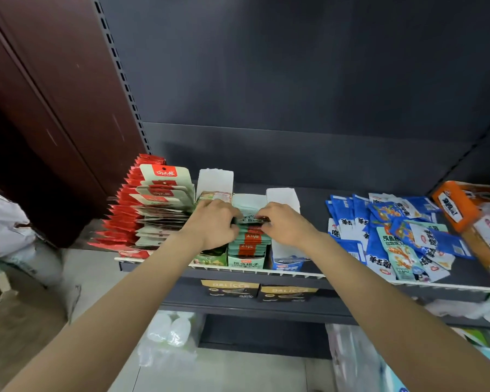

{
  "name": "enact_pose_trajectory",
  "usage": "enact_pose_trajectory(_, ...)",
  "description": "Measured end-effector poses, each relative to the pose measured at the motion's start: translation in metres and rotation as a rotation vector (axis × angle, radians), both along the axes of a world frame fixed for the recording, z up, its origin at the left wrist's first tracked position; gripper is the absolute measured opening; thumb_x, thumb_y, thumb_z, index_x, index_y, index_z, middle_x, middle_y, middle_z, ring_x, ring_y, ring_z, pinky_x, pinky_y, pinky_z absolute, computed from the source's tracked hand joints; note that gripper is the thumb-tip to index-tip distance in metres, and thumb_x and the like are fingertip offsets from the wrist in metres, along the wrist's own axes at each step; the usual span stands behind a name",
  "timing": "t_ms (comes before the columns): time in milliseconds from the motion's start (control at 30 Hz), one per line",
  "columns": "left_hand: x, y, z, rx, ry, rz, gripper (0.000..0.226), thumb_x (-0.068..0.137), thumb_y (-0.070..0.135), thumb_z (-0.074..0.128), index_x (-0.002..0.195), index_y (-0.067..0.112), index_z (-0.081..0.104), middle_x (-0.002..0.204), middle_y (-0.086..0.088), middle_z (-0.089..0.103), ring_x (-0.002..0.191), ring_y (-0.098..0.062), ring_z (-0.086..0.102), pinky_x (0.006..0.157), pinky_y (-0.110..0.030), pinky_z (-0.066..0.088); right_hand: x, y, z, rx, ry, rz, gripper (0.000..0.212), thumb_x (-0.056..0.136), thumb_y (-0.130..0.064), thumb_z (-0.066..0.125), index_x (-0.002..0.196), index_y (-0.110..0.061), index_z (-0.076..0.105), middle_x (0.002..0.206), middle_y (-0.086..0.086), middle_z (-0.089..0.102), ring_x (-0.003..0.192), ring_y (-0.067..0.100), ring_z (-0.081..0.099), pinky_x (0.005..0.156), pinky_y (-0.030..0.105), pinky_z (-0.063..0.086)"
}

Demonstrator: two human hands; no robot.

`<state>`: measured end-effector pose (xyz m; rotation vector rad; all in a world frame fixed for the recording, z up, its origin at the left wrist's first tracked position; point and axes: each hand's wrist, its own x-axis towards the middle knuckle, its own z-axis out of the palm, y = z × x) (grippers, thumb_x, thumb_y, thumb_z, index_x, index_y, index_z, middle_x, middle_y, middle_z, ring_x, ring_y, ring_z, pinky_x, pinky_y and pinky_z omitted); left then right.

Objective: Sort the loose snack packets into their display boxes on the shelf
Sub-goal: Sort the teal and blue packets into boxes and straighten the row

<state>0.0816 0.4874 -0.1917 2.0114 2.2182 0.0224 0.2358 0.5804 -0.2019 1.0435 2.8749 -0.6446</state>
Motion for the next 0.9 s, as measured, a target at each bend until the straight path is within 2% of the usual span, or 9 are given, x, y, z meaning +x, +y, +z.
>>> enact_pose_trajectory(133, 0.007, 0.006, 0.002, 0.072, 0.014, 0.030, 0.044, 0.090, 0.033, 0.030, 0.117, 0.027, 0.064, 0.129, 0.002, 0.057, 0.123, -0.020, 0.042, 0.107, -0.040, 0.025, 0.018, 0.003, 0.010, -0.262, 0.163, -0.099, 0.036, 0.092, -0.015, 0.049, 0.127, -0.018, 0.057, 0.131, 0.001, 0.053, 0.121, 0.016, 0.048, 0.099, 0.029, 0.039)
enact_pose_trajectory(233, 0.022, 0.016, 0.006, 0.201, -0.018, 0.094, 0.045, 0.094, 0.042, 0.027, 0.112, 0.024, 0.065, 0.123, 0.004, 0.058, 0.117, -0.018, 0.045, 0.102, -0.038, 0.027, 0.037, 0.015, 0.010, -0.259, 0.334, -0.208, 0.037, 0.091, -0.011, 0.050, 0.125, -0.019, 0.059, 0.131, -0.003, 0.056, 0.121, 0.009, 0.050, 0.099, 0.023, 0.037)
enact_pose_trajectory(367, 0.072, 0.049, 0.010, 0.283, -0.073, 0.025, 0.031, 0.096, 0.030, 0.039, 0.115, 0.020, 0.061, 0.118, 0.000, 0.059, 0.112, -0.020, 0.048, 0.094, -0.034, 0.032, 0.078, 0.039, 0.003, -0.185, 0.447, -0.393, 0.033, 0.091, -0.003, 0.049, 0.118, -0.014, 0.064, 0.124, 0.002, 0.061, 0.116, 0.014, 0.056, 0.095, 0.020, 0.039)
enact_pose_trajectory(467, 0.125, 0.082, 0.002, 0.267, -0.229, -0.059, 0.026, 0.093, 0.021, 0.043, 0.109, 0.014, 0.062, 0.111, -0.005, 0.061, 0.107, -0.024, 0.053, 0.091, -0.035, 0.042, 0.118, 0.062, -0.013, -0.150, 0.374, -0.502, 0.033, 0.093, -0.005, 0.049, 0.124, -0.011, 0.059, 0.130, 0.006, 0.056, 0.115, 0.020, 0.055, 0.090, 0.018, 0.037)
enact_pose_trajectory(533, 0.161, 0.104, -0.009, 0.210, -0.335, -0.051, 0.023, 0.092, 0.017, 0.044, 0.106, 0.010, 0.062, 0.107, -0.009, 0.059, 0.102, -0.028, 0.055, 0.086, -0.039, 0.046, 0.147, 0.080, -0.030, -0.135, 0.286, -0.600, 0.037, 0.094, -0.010, 0.051, 0.130, -0.009, 0.053, 0.136, 0.011, 0.051, 0.117, 0.025, 0.054, 0.094, 0.026, 0.040)
enact_pose_trajectory(667, 0.217, 0.145, -0.040, -0.046, -0.353, -0.002, 0.032, 0.094, 0.020, 0.045, 0.123, 0.006, 0.049, 0.124, -0.012, 0.049, 0.113, -0.030, 0.050, 0.090, -0.039, 0.046, 0.207, 0.109, -0.074, -0.127, -0.034, -0.730, 0.052, 0.093, -0.023, 0.053, 0.139, -0.005, 0.037, 0.144, 0.019, 0.036, 0.131, 0.034, 0.037, 0.106, 0.040, 0.035)
enact_pose_trajectory(733, 0.232, 0.161, -0.060, -0.173, -0.339, -0.006, 0.051, 0.095, 0.021, 0.046, 0.141, 0.006, 0.032, 0.145, -0.012, 0.034, 0.131, -0.029, 0.036, 0.104, -0.038, 0.037, 0.232, 0.117, -0.092, -0.136, -0.184, -0.679, 0.062, 0.094, -0.027, 0.052, 0.146, -0.009, 0.024, 0.155, 0.016, 0.014, 0.142, 0.033, 0.017, 0.113, 0.044, 0.026)
enact_pose_trajectory(800, 0.239, 0.172, -0.080, -0.303, -0.333, -0.028, 0.065, 0.095, 0.024, 0.047, 0.150, 0.010, 0.014, 0.158, -0.006, 0.012, 0.143, -0.023, 0.016, 0.114, -0.037, 0.024, 0.248, 0.121, -0.107, -0.120, -0.229, -0.580, 0.069, 0.095, -0.023, 0.053, 0.150, -0.014, 0.012, 0.158, 0.010, -0.003, 0.146, 0.030, 0.004, 0.116, 0.043, 0.019)
enact_pose_trajectory(900, 0.246, 0.179, -0.100, -0.446, -0.278, -0.014, 0.063, 0.096, 0.027, 0.045, 0.150, 0.014, 0.016, 0.159, -0.002, 0.002, 0.145, -0.020, 0.009, 0.116, -0.041, 0.020, 0.254, 0.123, -0.116, -0.023, -0.175, -0.446, 0.072, 0.094, -0.009, 0.052, 0.151, -0.016, 0.010, 0.159, 0.008, 0.000, 0.146, 0.025, 0.006, 0.114, 0.037, 0.022)
